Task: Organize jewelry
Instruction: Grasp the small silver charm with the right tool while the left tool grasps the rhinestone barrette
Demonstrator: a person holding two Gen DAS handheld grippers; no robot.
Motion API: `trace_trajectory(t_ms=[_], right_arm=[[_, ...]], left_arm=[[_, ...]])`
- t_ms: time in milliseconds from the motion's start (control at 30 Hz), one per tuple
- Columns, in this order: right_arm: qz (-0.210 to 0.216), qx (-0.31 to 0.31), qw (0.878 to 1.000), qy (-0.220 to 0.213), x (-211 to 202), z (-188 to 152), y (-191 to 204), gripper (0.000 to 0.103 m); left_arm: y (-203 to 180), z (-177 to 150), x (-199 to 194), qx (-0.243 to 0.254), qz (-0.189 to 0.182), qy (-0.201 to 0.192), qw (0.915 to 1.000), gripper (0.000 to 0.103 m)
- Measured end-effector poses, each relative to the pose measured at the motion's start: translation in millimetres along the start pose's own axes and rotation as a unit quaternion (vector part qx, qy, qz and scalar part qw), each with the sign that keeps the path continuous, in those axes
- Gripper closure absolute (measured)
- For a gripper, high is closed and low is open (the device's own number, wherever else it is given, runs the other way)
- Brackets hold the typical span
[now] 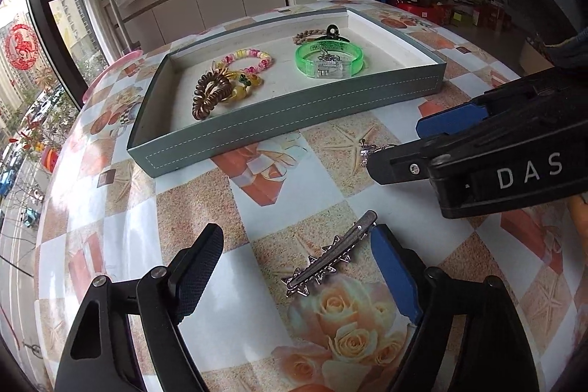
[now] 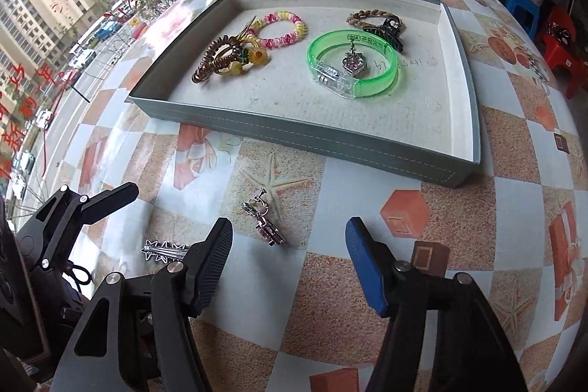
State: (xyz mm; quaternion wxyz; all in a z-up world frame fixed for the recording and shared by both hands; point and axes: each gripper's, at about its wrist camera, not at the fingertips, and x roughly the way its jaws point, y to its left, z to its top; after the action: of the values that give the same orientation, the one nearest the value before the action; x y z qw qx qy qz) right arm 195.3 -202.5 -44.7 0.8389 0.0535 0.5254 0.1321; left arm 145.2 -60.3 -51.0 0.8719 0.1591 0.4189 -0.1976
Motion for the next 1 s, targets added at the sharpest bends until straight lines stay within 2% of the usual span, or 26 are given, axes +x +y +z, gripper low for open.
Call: trace_trajectory(t_ms=[67,233,300,467,500,800,933,967,1000], right_arm=[[-0.003,-0.016,1.000,0.003,2.7,2.2,7.3,0.042],[-0.046,-0.066,0.997,0.006,9.4,3.9,25.3,0.054],[-0.067,-0.079,0.995,0.006,10.4,3.3,28.2,0.064],[-0.069,-0.070,0.995,0.004,6.6,1.7,21.0,0.090],[-0.068,-0.065,0.996,0.004,5.5,1.2,18.8,0.092],[-0.051,-0.019,0.998,-0.007,-5.2,-14.5,2.4,0.093],[-0.041,0.000,0.999,-0.009,-11.0,-23.1,-4.0,0.092],[-0.039,0.003,0.999,-0.010,-12.0,-25.2,-5.1,0.092],[-0.038,0.005,0.999,-0.010,-13.3,-27.3,-5.8,0.092]], left_arm=[[-0.4,0.1,-1.0,-0.001,-0.010,-0.001,1.0000,0.022],[-2.5,0.0,-2.4,0.002,-0.010,0.000,0.9999,0.022],[-2.6,-0.1,-2.4,0.001,-0.012,0.001,0.9999,0.022],[-4.8,1.6,-2.0,0.003,-0.014,0.005,0.9999,0.024],[-5.5,1.9,-2.0,0.004,-0.015,0.006,0.9999,0.024],[-8.3,2.1,-2.7,0.004,-0.022,0.013,0.9997,0.024],[-11.6,2.5,-3.9,0.004,-0.040,0.016,0.9991,0.043],[-13.9,2.3,-4.7,0.008,-0.045,0.015,0.9989,0.053],[-16.4,2.1,-5.6,0.012,-0.050,0.015,0.9986,0.058]])
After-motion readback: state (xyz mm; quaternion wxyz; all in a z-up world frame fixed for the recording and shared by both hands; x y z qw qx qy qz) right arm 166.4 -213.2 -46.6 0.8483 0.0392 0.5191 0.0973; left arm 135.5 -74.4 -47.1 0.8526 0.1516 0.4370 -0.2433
